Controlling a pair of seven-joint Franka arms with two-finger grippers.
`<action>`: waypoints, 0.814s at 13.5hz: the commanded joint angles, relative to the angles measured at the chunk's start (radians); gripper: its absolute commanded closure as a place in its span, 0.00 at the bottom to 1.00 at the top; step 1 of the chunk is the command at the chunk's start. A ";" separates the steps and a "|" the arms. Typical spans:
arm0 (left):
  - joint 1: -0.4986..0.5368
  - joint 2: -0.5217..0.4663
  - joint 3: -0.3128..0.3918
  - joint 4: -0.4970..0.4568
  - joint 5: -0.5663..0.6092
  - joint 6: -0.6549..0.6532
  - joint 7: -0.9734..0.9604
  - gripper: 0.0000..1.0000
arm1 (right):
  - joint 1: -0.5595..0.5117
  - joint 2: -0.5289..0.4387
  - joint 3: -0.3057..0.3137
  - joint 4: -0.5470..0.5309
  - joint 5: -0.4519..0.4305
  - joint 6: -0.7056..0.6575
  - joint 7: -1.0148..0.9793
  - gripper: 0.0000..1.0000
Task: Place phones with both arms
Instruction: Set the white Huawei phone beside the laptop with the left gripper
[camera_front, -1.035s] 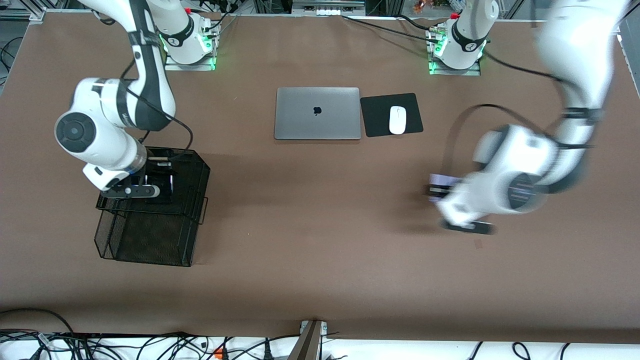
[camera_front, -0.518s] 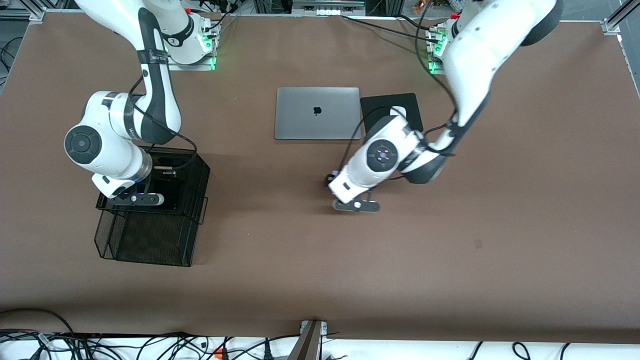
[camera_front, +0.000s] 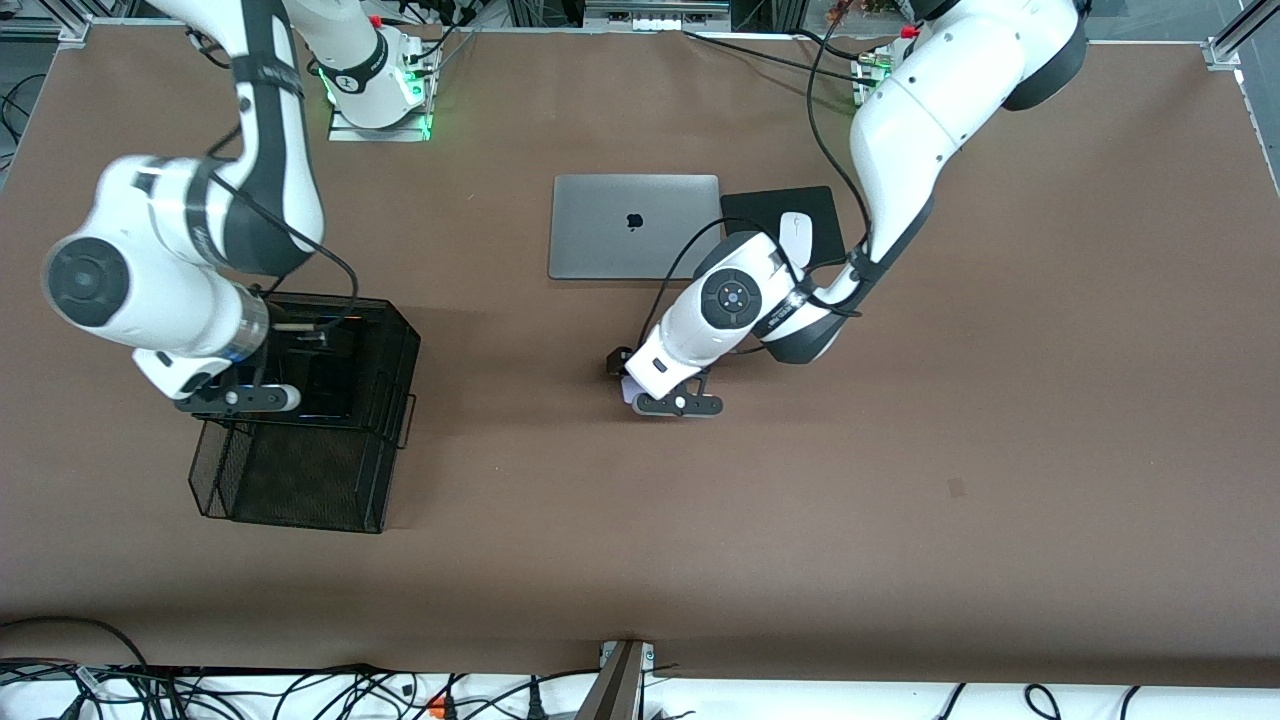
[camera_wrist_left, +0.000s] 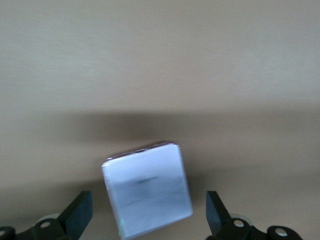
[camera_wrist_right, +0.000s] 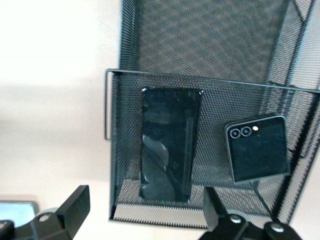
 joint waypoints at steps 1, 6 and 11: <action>0.062 -0.131 0.006 -0.004 0.021 -0.216 0.030 0.00 | -0.006 0.009 0.005 0.077 -0.016 -0.065 0.030 0.00; 0.262 -0.294 0.005 -0.005 0.090 -0.517 0.193 0.00 | 0.042 0.050 0.113 0.083 0.010 -0.022 0.217 0.00; 0.444 -0.398 0.006 -0.001 0.097 -0.589 0.518 0.00 | 0.043 0.142 0.403 0.134 0.005 0.202 0.305 0.00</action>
